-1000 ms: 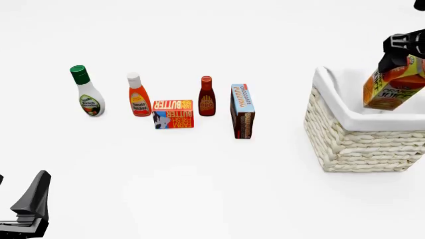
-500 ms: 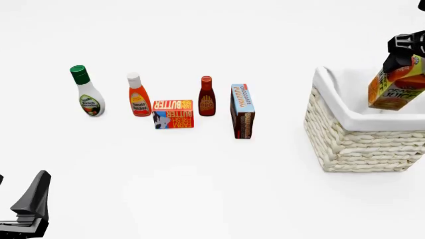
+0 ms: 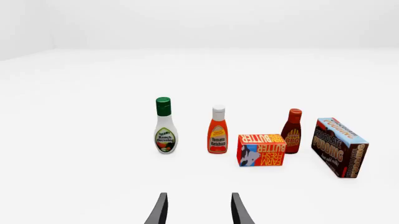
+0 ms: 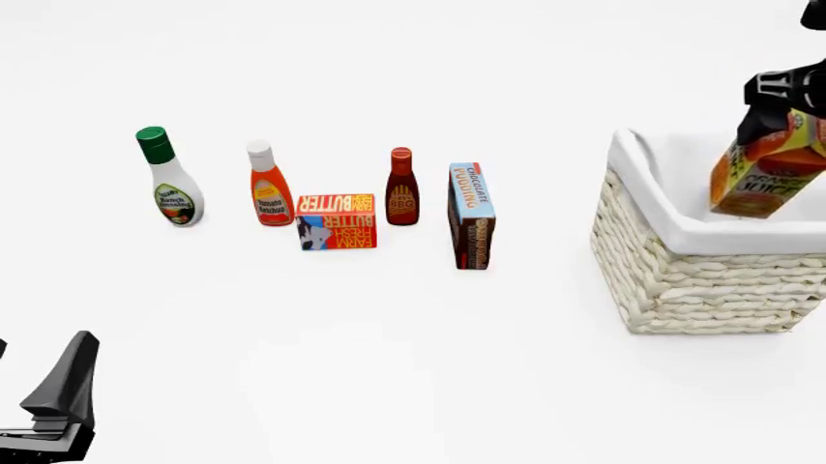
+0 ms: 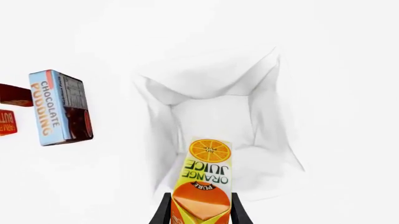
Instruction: Pick the orange juice and place it in the basket.
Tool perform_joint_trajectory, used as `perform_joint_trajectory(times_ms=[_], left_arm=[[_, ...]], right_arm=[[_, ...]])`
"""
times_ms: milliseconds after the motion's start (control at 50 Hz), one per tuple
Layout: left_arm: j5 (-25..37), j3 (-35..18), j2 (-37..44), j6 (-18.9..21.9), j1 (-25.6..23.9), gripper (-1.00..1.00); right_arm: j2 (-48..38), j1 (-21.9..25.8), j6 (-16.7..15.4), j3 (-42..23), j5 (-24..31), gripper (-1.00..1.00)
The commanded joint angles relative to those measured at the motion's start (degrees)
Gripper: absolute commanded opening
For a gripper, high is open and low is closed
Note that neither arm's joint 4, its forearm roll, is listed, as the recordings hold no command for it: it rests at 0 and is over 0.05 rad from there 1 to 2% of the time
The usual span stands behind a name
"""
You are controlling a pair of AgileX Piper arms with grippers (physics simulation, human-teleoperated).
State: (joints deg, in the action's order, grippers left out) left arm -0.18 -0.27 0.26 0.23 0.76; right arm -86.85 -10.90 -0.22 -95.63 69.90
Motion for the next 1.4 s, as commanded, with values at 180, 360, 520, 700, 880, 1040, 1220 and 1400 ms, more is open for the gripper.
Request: perform_joint_trajectory(times_ms=[180,360,520,700,880,1040,1220,1400], left_arm=[[0.0,0.0,0.0,0.0,0.0,1.0],[0.0,0.0,0.0,0.0,0.0,1.0],[0.0,0.0,0.0,0.0,0.0,1.0],[0.0,0.0,0.0,0.0,0.0,1.0],[0.0,0.0,0.0,0.0,0.0,1.0],[0.0,0.0,0.0,0.0,0.0,1.0],[0.0,0.0,0.0,0.0,0.0,1.0],[0.0,0.0,0.0,0.0,0.0,1.0]], right_arm=[[-2.9,-0.4,2.3,-1.2,0.0,-1.0],[-4.0,-0.6,2.8,-1.9,0.0,-1.0],[-5.7,-0.4,3.5,-3.4,0.0,-1.0],[-6.7,-1.2,3.4,-4.9,0.0,-1.0],[-7.8,-1.8,3.8,-5.2,0.0,-1.0],[-8.9,-1.8,4.2,-5.9,0.0,-1.0],[-9.9,-1.9,4.2,-6.9,0.0,-1.0],[-11.0,-2.6,3.9,-8.2,0.0,-1.0]])
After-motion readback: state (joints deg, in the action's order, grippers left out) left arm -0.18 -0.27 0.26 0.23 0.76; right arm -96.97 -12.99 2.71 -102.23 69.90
